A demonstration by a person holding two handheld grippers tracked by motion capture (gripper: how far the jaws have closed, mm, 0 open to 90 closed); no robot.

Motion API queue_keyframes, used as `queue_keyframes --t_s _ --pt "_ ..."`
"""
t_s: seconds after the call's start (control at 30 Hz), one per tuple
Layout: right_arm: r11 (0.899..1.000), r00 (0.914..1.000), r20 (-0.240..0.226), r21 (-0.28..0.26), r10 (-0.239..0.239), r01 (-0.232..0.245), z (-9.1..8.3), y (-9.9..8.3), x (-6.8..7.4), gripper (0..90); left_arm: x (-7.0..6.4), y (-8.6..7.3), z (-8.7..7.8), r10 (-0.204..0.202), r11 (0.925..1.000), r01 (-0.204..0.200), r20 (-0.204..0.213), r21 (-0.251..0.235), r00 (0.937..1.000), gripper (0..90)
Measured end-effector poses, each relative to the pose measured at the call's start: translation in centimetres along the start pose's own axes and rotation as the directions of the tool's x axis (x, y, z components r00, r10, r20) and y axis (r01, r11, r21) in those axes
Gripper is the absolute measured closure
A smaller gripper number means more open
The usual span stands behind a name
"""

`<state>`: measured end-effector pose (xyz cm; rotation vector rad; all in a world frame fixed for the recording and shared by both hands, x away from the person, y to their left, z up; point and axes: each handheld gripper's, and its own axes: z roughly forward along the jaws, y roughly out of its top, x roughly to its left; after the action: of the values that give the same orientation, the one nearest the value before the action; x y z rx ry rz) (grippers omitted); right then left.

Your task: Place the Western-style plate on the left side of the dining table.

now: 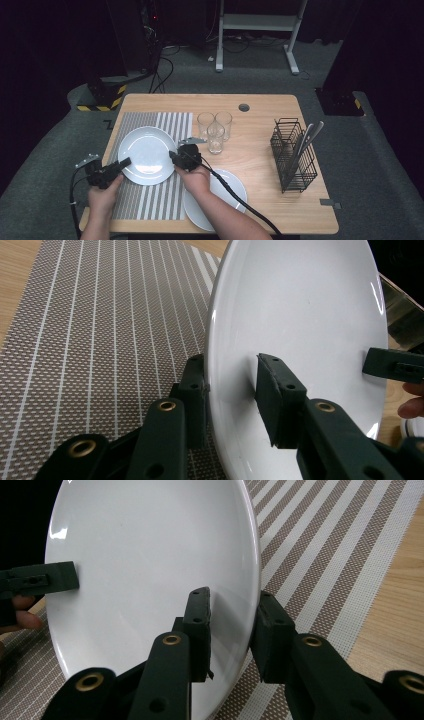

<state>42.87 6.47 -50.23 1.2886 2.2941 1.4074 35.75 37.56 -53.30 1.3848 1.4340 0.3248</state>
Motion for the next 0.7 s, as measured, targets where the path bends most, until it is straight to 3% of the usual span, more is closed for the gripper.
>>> queue_keyframes --t_s 0.37,0.7 --pt "0.999 0.9995 0.03 0.05 -0.006 0.004 1.1 0.6 -0.2 68.9 0.1 -0.1 0.6 -0.003 0.9998 0.003 -0.041 0.022 0.9992 64.2" --pt "0.997 0.9992 0.041 0.082 0.001 -0.004 1.7 0.7 -0.5 67.6 -0.2 -0.2 1.0 0.023 0.9991 -0.02 -0.075 0.037 0.9969 62.8"
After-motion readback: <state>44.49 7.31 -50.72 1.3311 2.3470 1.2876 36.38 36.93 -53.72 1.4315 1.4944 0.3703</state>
